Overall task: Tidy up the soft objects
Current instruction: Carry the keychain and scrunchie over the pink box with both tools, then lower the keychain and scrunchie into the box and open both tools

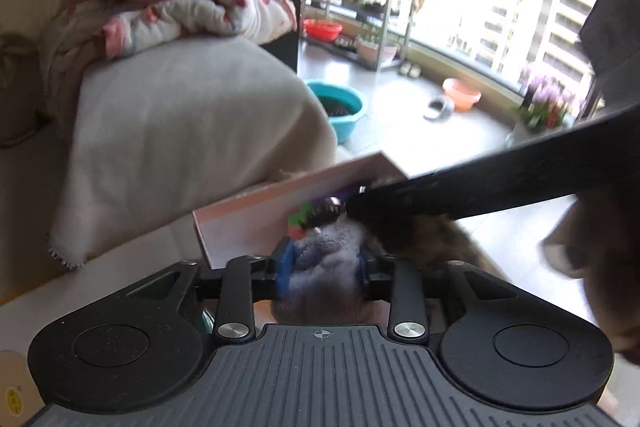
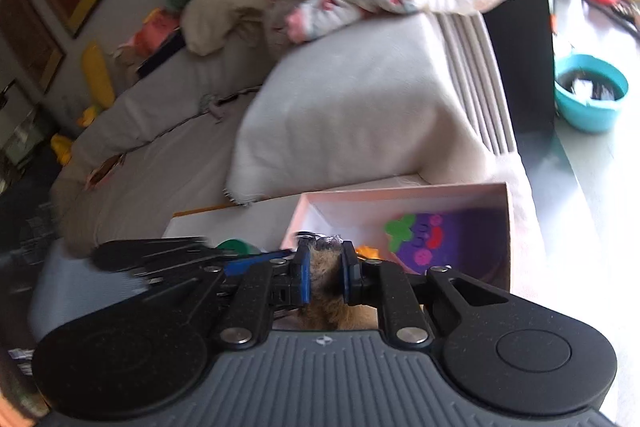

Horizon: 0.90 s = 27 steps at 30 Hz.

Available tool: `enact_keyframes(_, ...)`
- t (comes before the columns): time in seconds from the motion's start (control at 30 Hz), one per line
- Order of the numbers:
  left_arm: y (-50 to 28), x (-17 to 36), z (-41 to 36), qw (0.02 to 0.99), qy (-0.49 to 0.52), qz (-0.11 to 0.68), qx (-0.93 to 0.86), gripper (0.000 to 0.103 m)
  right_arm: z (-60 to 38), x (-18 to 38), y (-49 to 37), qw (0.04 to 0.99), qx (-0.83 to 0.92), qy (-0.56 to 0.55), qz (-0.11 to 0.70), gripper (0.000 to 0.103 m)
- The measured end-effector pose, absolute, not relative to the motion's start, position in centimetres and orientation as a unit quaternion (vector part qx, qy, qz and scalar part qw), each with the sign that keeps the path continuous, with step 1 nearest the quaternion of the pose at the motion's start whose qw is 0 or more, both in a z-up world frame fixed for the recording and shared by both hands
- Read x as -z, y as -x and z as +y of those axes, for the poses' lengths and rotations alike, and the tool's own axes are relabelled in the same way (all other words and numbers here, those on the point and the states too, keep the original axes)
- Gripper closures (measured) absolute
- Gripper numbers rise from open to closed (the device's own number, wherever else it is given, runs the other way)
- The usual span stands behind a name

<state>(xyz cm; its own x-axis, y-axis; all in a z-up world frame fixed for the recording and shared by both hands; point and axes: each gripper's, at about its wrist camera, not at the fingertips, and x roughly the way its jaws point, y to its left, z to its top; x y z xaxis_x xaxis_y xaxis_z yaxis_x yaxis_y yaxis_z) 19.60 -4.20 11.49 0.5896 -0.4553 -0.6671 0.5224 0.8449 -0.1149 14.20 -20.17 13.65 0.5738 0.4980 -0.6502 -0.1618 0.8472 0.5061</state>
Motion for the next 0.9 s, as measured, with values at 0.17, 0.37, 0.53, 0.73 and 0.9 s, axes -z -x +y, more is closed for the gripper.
enact_keyframes(0.17,-20.1,-12.9,-1.2,0.894,0.071,0.337,0.287,0.067,-20.3,-12.5,-14.6,0.865,-0.168,-0.204,0.425,0.089)
enact_keyframes(0.37,-19.1,-12.5,-1.1,0.906,0.064,0.327,0.261,0.067,-20.1,-13.8,-15.3,0.861,-0.189,-0.256,0.397,0.089)
enact_keyframes(0.53,-17.4,-13.1,0.2,0.921,0.054,0.306,0.233,0.067,-17.6,-14.8,-15.7,0.874,-0.199,-0.207,0.393,0.084)
enact_keyframes(0.73,-15.5,-12.0,1.1,0.921,0.043,0.324,0.214,0.067,-14.6,-9.6,-15.5,0.853,-0.184,-0.130,0.472,0.080)
enact_keyframes(0.9,-13.4,-10.9,2.9,0.926,0.071,0.316,0.195,0.067,-14.0,-7.1,-14.7,0.865,-0.120,-0.056,0.485,0.079)
